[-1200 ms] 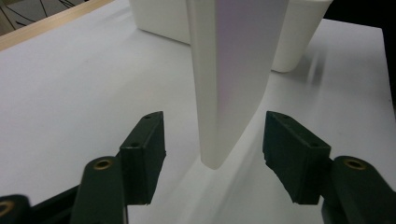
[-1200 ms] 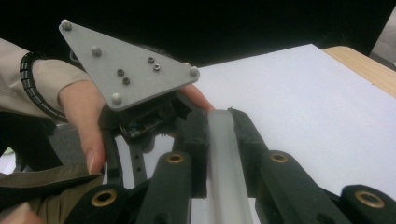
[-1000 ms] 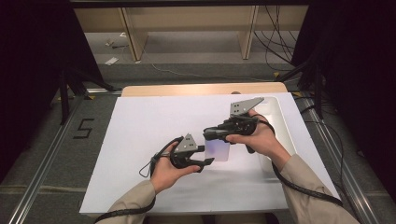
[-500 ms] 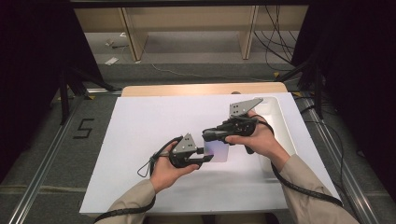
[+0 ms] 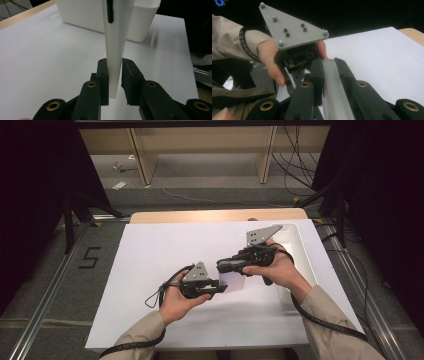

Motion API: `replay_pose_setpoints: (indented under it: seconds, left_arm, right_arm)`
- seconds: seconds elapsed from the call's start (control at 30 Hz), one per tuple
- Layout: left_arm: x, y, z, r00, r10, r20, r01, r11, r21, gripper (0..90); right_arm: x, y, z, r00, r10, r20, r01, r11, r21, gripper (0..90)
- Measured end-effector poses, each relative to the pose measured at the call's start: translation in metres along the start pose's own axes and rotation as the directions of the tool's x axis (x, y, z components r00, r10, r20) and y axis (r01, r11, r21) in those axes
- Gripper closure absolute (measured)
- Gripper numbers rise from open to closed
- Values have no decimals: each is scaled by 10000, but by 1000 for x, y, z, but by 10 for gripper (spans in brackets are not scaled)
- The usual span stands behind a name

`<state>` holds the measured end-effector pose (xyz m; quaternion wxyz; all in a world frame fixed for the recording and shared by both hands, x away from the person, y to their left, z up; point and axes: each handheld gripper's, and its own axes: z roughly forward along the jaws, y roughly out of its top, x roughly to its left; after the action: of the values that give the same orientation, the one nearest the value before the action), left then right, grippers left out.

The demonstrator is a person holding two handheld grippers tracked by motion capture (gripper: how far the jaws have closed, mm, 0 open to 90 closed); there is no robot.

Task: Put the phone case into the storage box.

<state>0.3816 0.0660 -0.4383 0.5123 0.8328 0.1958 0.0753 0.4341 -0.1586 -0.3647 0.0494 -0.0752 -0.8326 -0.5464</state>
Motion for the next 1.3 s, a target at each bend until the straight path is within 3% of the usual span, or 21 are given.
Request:
replay_pose_setpoints:
  seconds: [0.23, 0.5, 0.77, 1.0, 1.13, 1.3]
  left_arm:
    - [-1, 2, -2, 9995, 154, 289, -157, 9998, 106, 790]
    - [-3, 5, -4, 9990, 254, 364, -264, 9993, 282, 811]
    - [-3, 7, -6, 9999, 98, 64, -100, 9991, 411, 812]
    - [5, 5, -11, 9955, -457, -832, 500, 9975, 497, 811]
    - [8, 4, -12, 9860, -779, -1472, 856, 9952, 466, 810]
    - [11, 4, -16, 9728, -1003, -2088, 1130, 9924, 494, 810]
  right_arm:
    - [1, 1, -2, 9991, -247, -332, 247, 9997, -6, 782]
    - [0, 0, -4, 9980, -377, -503, 375, 9993, -50, 697]
    - [-1, -1, -7, 9998, -179, 27, 180, 9996, -207, 528]
    - [-7, -5, -12, 9965, 368, 755, -307, 9962, -811, 328]
    - [-12, -8, -16, 9893, 708, 1274, -567, 9921, -1115, 276]
    - [-15, -13, -22, 9808, 971, 1691, -744, 9879, -1357, 284]
